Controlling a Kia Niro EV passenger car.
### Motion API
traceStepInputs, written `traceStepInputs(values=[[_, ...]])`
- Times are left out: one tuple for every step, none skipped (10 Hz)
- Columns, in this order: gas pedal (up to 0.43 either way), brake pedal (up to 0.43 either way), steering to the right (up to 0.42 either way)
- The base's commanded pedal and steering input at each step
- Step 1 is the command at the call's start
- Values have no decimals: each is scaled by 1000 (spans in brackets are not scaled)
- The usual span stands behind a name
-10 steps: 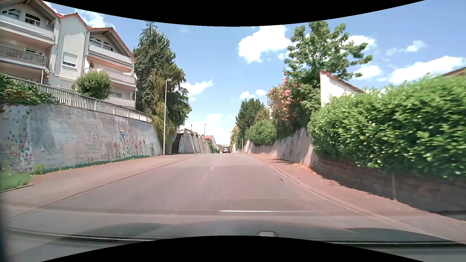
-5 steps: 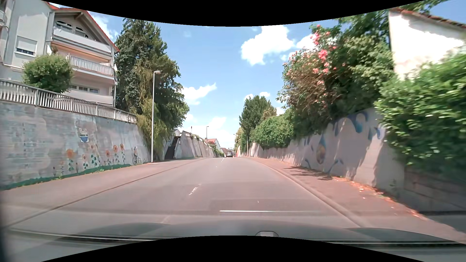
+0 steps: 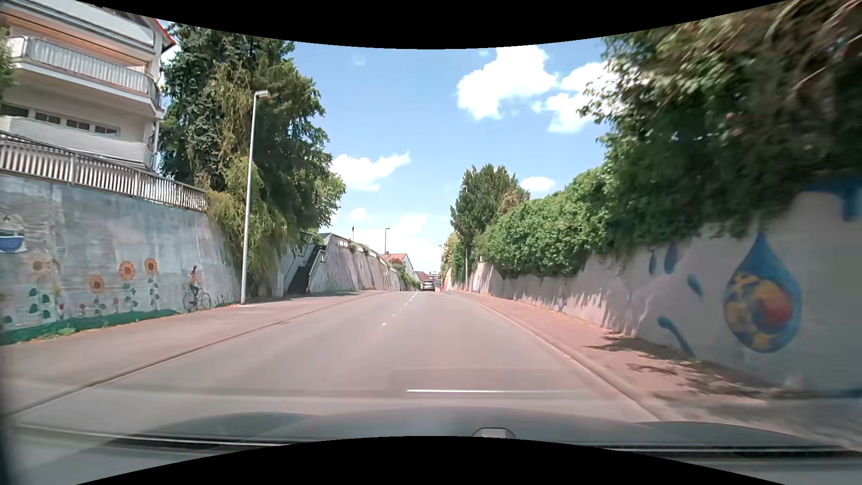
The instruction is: Follow the waypoints while adhering to traffic rules and regulations
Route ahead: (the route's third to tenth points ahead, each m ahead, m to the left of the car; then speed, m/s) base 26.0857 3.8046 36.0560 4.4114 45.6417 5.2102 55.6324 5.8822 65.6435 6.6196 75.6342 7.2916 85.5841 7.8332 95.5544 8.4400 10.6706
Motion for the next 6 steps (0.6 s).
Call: traceStepInputs(values=[[87, 0, -22], [87, 0, -22], [87, 0, -22], [87, 0, -22], [87, 0, -22], [87, 0, -22]])
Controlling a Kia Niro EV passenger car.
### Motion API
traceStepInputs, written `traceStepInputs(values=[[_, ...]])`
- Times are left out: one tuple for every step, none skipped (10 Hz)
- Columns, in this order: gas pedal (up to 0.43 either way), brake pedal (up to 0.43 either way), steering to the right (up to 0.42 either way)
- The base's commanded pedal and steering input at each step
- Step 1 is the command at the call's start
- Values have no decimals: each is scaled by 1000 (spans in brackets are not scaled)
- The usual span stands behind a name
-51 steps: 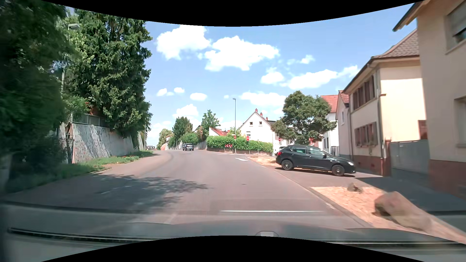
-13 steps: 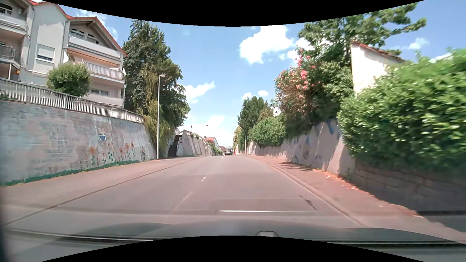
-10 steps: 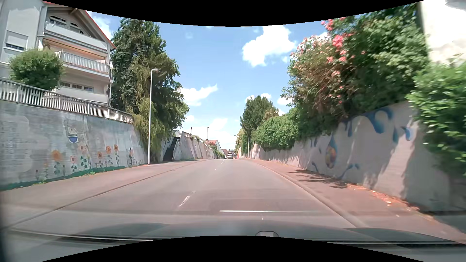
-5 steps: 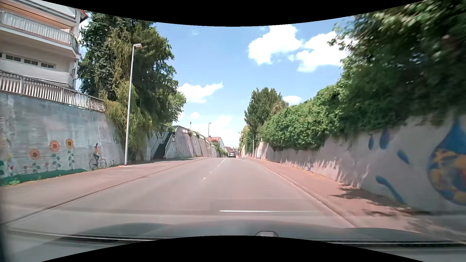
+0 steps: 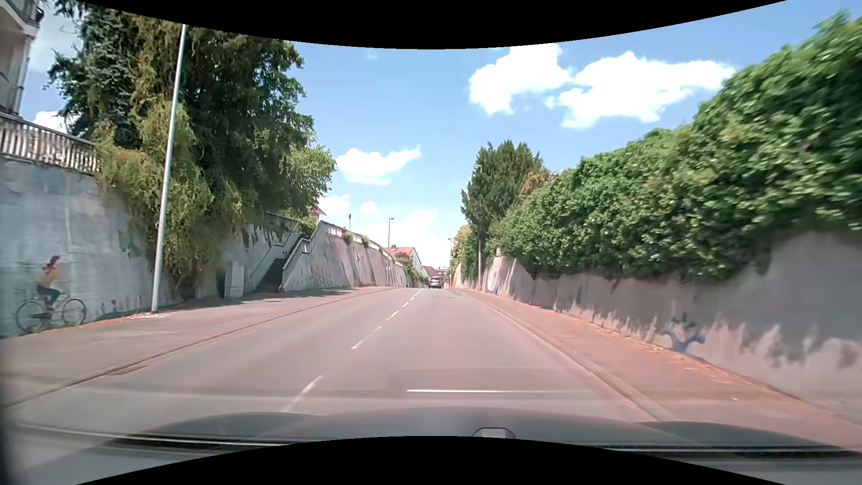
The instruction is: Follow the waypoints while adhering to traffic rules and regulations
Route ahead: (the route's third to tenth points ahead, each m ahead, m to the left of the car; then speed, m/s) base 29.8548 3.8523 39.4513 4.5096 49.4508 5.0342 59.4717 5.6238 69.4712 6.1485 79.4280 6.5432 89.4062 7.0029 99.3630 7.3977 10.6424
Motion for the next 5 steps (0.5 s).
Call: traceStepInputs(values=[[87, 0, -22], [87, 0, -22], [98, 0, -22], [110, 0, -21], [110, 0, -21]])
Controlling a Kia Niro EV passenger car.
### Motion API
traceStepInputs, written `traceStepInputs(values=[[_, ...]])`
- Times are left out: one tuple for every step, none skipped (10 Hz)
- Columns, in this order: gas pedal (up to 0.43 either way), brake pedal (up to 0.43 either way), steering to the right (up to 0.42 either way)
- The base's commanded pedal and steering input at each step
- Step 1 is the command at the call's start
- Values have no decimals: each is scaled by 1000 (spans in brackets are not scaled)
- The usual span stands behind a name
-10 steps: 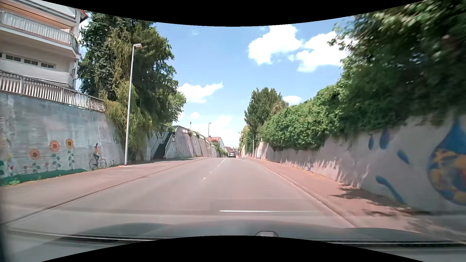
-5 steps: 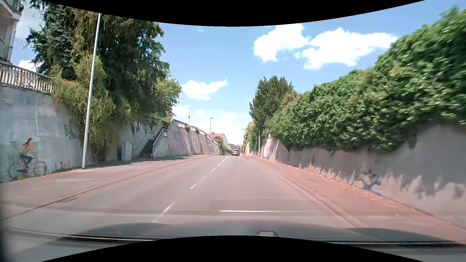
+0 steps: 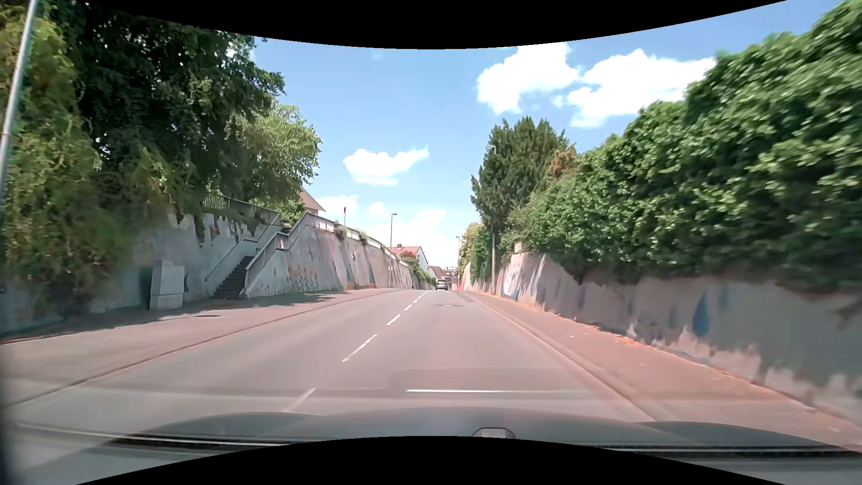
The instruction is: Follow the waypoints while adhering to traffic rules and regulations
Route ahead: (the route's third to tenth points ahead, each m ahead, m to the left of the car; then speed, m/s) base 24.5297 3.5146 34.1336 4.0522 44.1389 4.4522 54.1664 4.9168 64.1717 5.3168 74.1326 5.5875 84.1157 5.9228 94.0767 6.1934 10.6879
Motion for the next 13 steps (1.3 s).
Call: traceStepInputs(values=[[110, 0, -20], [110, 0, -17], [110, 0, -15], [110, 0, -12], [110, 0, -11], [110, 0, -11], [110, 0, -11], [110, 0, -11], [110, 0, -10], [110, 0, -10], [110, 0, -9], [110, 0, -9], [110, 0, -8]])
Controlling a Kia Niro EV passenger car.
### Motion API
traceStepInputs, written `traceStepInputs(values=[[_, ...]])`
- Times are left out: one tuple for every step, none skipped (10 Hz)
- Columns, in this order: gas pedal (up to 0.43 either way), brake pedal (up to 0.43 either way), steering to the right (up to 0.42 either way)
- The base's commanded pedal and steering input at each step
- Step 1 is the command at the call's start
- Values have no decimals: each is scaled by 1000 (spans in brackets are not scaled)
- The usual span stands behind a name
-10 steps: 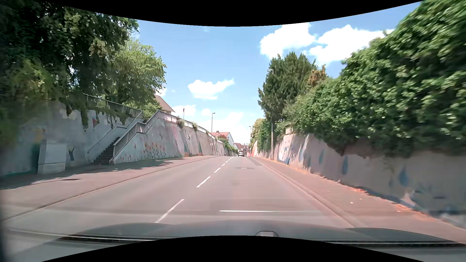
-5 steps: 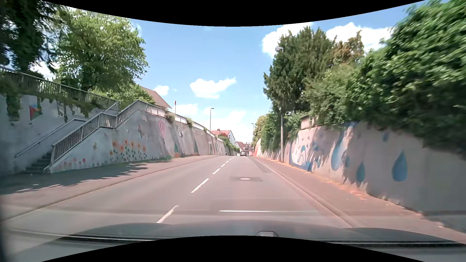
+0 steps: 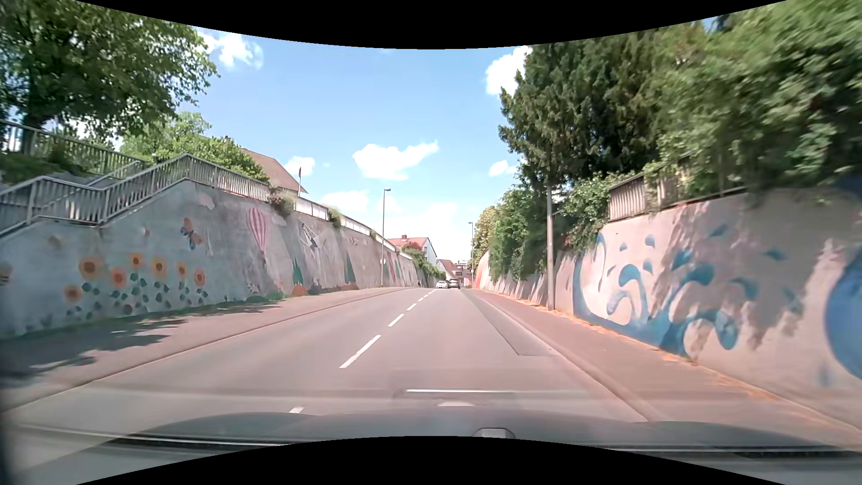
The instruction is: Follow the waypoints while adhering to traffic rules and regulations
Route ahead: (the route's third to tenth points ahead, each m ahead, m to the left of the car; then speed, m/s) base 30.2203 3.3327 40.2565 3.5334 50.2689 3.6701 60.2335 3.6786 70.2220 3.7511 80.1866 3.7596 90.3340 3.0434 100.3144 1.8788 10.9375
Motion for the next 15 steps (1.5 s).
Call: traceStepInputs(values=[[110, 0, -8], [110, 0, -8], [110, 0, -8], [110, 0, -8], [110, 0, -8], [98, 0, -8], [87, 0, -8], [79, 0, -8], [79, 0, -8], [67, 0, -8], [47, 0, -8], [47, 0, -8], [39, 0, -8], [28, 0, -8], [20, 0, -8]])
